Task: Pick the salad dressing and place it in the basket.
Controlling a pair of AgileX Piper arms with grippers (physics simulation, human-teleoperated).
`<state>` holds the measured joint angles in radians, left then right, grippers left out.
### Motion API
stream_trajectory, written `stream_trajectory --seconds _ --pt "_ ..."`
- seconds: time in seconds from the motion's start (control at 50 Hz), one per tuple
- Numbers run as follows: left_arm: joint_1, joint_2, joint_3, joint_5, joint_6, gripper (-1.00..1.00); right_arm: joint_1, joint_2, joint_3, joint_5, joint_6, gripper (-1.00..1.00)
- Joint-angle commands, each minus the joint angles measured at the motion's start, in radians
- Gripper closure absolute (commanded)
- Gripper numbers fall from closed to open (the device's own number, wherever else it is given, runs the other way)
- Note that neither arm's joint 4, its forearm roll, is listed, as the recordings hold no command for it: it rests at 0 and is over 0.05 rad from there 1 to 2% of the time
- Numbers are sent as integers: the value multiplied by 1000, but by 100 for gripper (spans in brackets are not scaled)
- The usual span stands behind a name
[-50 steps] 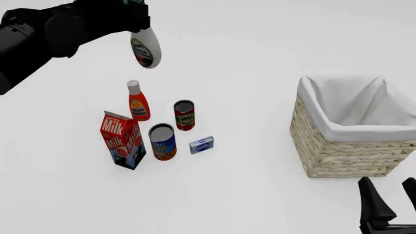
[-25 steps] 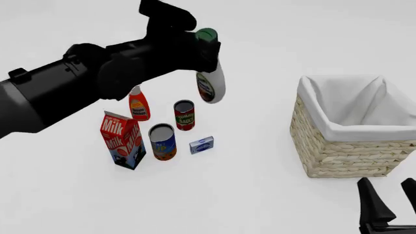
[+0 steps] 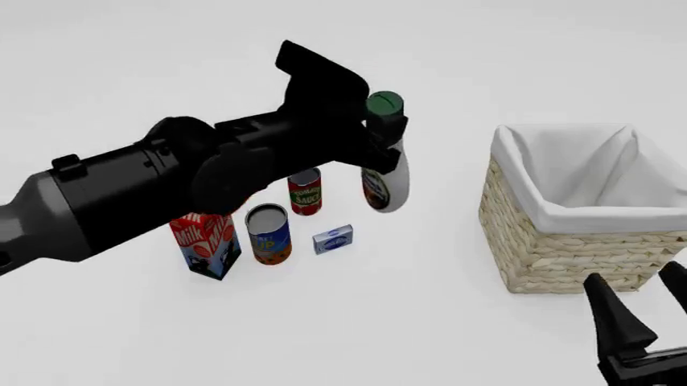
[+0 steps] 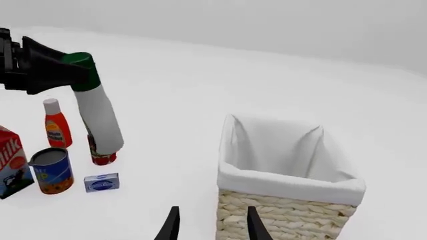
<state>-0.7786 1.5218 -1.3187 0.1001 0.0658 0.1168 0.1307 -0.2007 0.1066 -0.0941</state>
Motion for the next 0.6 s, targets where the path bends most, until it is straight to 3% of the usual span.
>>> stream_trajectory --seconds 0.02,0.12,0.16,0.24,0.4,0.6 --pt "-25 -4 15 -20 12 100 95 152 -202 80 -97 -100" --pt "-28 -4 14 -20 8 100 169 236 -341 120 -109 -100" --pt "-31 -4 16 -21 5 100 196 266 -376 114 -138 -100" --pt "-37 -6 18 -20 7 100 234 313 -412 99 -143 -100" --pt "-47 -4 16 -19 8 100 336 408 -462 42 -168 -100" --pt "-65 -6 20 -24 -2 100 395 471 -453 -30 -171 -100"
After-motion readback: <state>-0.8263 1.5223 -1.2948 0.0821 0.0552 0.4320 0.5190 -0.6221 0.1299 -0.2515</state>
